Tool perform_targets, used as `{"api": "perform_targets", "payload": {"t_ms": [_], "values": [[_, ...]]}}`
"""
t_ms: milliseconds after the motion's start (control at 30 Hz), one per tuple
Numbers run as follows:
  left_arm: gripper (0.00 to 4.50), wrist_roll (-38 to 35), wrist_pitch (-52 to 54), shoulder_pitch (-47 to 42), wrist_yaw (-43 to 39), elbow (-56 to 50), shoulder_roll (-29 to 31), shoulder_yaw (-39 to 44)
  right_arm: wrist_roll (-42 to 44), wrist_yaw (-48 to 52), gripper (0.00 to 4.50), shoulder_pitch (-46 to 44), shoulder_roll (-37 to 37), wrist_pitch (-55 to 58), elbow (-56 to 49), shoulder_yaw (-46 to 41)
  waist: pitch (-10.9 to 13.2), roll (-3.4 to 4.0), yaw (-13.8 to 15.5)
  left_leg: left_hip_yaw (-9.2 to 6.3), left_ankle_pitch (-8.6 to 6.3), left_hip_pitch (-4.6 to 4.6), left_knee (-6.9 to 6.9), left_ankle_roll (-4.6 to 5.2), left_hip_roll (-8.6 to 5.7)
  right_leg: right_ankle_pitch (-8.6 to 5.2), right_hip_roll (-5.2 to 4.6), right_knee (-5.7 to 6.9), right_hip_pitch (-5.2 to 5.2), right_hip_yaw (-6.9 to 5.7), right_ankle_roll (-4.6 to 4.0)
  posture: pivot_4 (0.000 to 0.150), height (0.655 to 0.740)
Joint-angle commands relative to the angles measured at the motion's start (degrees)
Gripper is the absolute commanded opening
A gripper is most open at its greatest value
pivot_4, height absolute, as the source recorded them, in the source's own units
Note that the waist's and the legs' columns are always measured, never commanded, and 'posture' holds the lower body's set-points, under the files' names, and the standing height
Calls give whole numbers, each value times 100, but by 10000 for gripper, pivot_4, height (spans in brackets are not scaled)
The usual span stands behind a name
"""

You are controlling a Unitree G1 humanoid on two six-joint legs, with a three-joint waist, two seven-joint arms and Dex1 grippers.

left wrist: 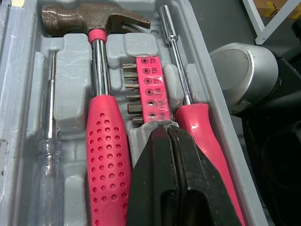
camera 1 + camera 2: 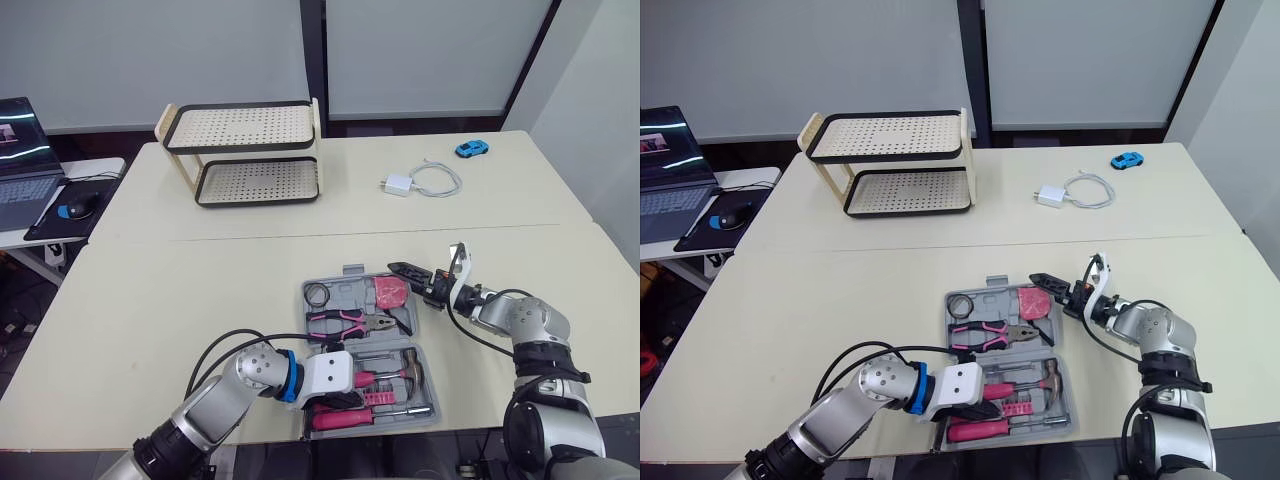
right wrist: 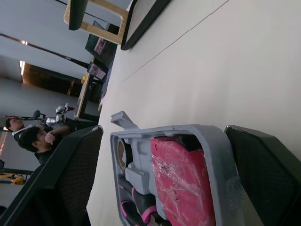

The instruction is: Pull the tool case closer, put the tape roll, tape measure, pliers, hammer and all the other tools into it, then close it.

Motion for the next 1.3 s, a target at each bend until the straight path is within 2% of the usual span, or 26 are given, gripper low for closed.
{"api": "perform_targets", "payload": {"t_ms": [33, 433, 567, 733, 900, 1067, 1233, 1300], "values": [[0, 224, 8, 25, 88, 228, 122, -19, 376, 41, 44557, 66, -69, 207, -553, -128, 0, 0, 6, 0, 0, 0, 0, 0, 0, 0, 0, 0, 0, 0, 0, 1500, 7400], [0, 223, -249, 193, 216, 54, 202, 108, 1334, -322, 44557, 707, -142, 1153, -2026, -379, 1, 1, 5, -2, -1, -6, -1, 1, 3, 0, 0, -1, -5, 0, 0, 1500, 7400], [0, -79, -133, 374, 244, -354, 283, 393, 1693, -478, 44557, 875, -189, 1444, -2420, -504, 1, 2, -4, -1, -1, -7, -2, 2, 5, 0, 1, 0, -8, 0, 0, 1500, 7400], [0, -780, 129, 1138, 40, -1546, 968, 1183, 2154, -779, 44557, 1030, -190, 1701, -2819, -694, 4, 6, -15, -1, -1, -27, -6, 2, 17, 0, 1, 3, -32, 3, 0, 1500, 7400], [0, -1215, 117, 2221, -89, -2077, 1863, 2313, 2780, -1126, 44557, 1319, -212, 2111, -3369, -752, 11, 16, 2, 2, -1, -42, -9, 2, 18, -1, -3, -3, -45, 5, -1, 1500, 7400], [0, -901, -719, 3284, -196, -1081, 2556, 3326, 3989, -1507, 44557, 1943, -624, 2521, -4204, -818, 14, 22, 17, 6, -1, -38, -29, 2, 21, -3, -2, -7, -46, 1, -5, 1500, 7400], [0, -800, -776, 3044, 73, -517, 2375, 3364, 5180, -1937, 44557, 2614, -1455, 2227, -4808, -627, 23, 21, 50, 15, 1, -34, -58, 3, 15, -3, -14, -14, -44, -2, -5, 1500, 7400], [0, -750, -731, 2870, 163, -497, 2246, 3253, 5164, -1919, 44557, 2777, -1887, 2085, -5150, -548, 27, 13, 49, 16, 1, -33, -57, 3, 14, -3, -16, -16, -40, -3, -5, 1500, 7400]]}}
